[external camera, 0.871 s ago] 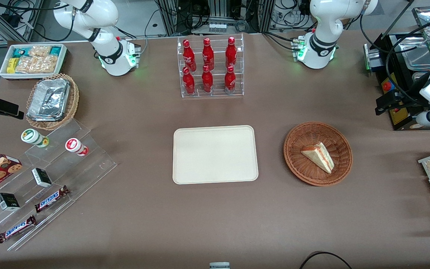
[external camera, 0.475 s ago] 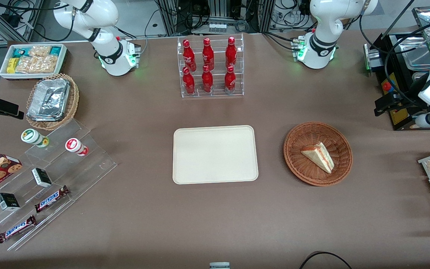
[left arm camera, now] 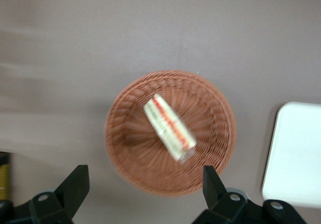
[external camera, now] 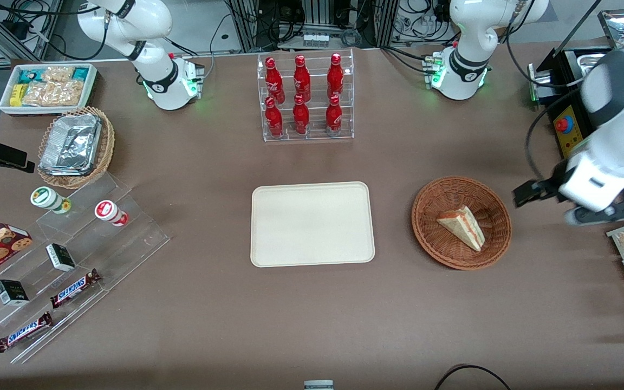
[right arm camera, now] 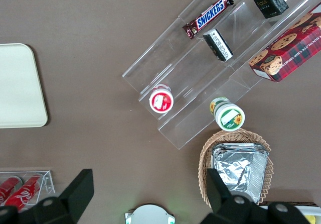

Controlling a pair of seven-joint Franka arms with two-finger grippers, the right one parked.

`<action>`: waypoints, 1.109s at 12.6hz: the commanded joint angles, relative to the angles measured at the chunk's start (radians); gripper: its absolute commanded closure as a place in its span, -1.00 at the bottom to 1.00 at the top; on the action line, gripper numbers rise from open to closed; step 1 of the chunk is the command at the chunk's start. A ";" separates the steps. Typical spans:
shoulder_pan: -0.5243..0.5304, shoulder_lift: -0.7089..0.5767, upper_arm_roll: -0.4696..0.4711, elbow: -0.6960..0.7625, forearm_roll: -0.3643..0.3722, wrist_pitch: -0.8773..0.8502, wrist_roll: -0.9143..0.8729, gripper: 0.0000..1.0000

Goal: Place sandwich from basket to tray

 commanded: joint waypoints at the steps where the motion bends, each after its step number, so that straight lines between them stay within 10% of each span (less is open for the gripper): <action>1: -0.052 -0.002 -0.001 -0.155 0.017 0.198 -0.185 -1.00; 14: -0.095 0.145 0.001 -0.404 0.020 0.542 -0.502 -1.00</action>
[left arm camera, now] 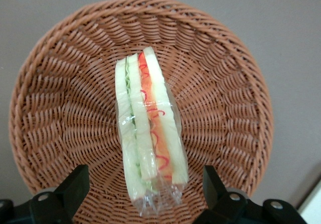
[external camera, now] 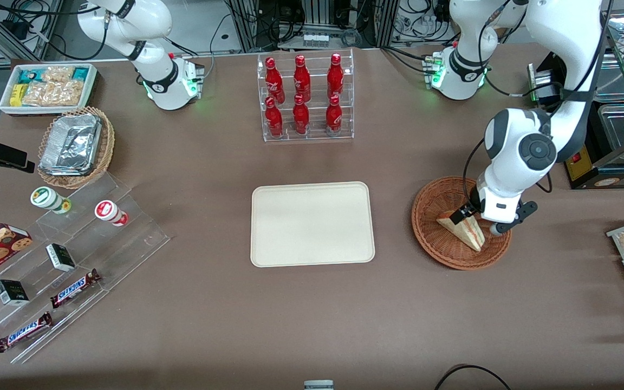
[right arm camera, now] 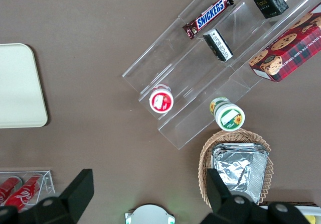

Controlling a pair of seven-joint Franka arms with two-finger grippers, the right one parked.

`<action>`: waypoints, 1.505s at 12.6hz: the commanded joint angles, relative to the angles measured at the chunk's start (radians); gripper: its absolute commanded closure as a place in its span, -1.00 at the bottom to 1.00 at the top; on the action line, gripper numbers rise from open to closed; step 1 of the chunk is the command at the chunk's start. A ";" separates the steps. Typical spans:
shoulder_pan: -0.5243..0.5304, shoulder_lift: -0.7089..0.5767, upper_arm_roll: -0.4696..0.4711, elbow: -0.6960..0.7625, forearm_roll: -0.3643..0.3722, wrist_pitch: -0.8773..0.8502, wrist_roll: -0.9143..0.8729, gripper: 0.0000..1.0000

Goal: Place sandwich from basket to tray

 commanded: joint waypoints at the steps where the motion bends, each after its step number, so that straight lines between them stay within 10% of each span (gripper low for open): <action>1: -0.010 0.052 0.005 0.002 0.018 0.058 -0.039 -1.00; 2: -0.010 0.058 0.005 0.004 0.018 0.067 -0.039 -0.91; 3: -0.010 0.058 0.005 0.007 0.017 0.068 -0.039 -0.42; 5: -0.003 0.060 0.006 0.027 0.017 0.055 -0.036 0.99; 19: -0.178 0.067 -0.040 0.623 -0.097 -0.561 -0.041 1.00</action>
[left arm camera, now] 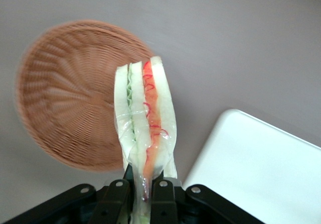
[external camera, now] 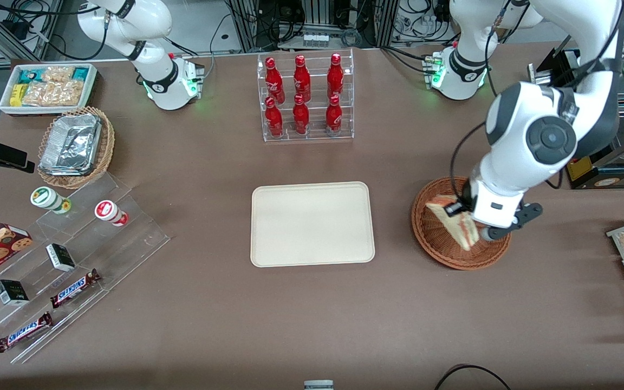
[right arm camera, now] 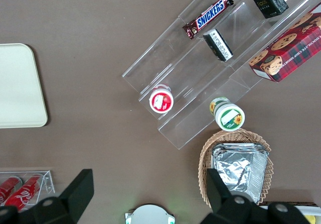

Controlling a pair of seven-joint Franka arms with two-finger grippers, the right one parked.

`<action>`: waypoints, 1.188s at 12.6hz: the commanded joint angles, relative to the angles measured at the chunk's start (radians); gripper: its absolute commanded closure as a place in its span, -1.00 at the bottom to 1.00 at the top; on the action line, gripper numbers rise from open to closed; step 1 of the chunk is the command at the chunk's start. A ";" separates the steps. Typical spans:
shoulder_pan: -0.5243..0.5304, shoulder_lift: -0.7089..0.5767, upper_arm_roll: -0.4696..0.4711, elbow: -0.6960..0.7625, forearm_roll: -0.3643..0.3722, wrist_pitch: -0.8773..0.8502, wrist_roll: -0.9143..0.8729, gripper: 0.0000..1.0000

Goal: Place sandwich from basket to tray
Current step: 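Carry the sandwich with the left gripper over the cream tray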

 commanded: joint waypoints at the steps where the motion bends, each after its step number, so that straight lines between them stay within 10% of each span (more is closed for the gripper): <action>1: -0.088 0.094 -0.003 0.144 -0.037 -0.028 -0.009 1.00; 8: -0.263 0.376 -0.034 0.414 -0.089 0.000 0.033 1.00; 15: -0.426 0.544 -0.031 0.416 0.057 0.165 0.022 1.00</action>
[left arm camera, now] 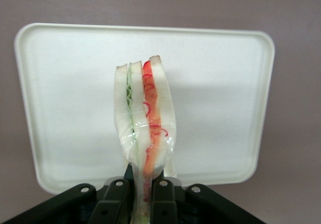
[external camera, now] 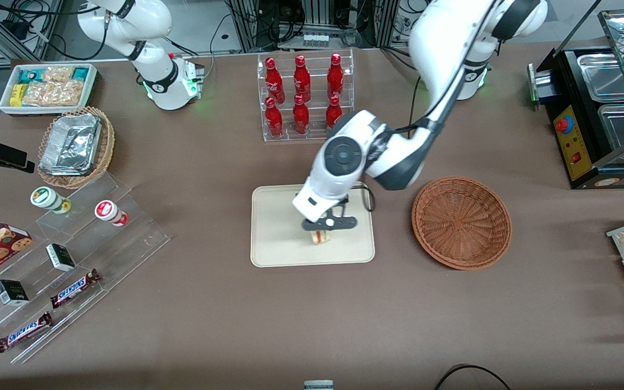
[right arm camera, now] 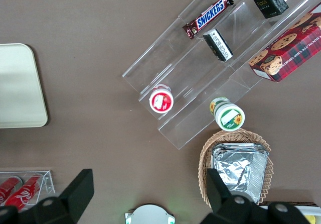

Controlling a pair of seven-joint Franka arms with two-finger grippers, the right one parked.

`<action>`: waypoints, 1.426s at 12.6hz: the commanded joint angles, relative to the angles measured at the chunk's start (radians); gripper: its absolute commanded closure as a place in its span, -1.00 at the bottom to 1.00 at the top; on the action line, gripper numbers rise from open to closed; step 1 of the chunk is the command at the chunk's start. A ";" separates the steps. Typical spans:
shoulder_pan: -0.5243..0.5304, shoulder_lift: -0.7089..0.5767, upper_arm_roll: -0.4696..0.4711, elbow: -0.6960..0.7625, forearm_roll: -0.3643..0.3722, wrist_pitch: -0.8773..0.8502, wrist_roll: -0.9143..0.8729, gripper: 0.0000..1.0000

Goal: Place sandwich from basket to tray
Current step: 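Carry the sandwich with the left gripper over the cream tray, then lower the sandwich onto the tray and open the left gripper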

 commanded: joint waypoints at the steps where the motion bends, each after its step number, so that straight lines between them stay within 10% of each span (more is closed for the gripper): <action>1: -0.032 0.072 0.010 0.042 0.051 0.053 -0.008 1.00; 12: -0.080 0.141 0.013 0.036 0.116 0.096 -0.011 1.00; 13: -0.078 0.142 0.013 0.035 0.114 0.096 -0.014 0.57; 14: -0.078 0.142 0.013 0.035 0.111 0.096 -0.014 -0.45; 15: -0.078 0.141 0.013 0.035 0.116 0.096 -0.013 -0.99; 18: -0.077 0.115 0.015 0.036 0.119 0.086 -0.036 -0.99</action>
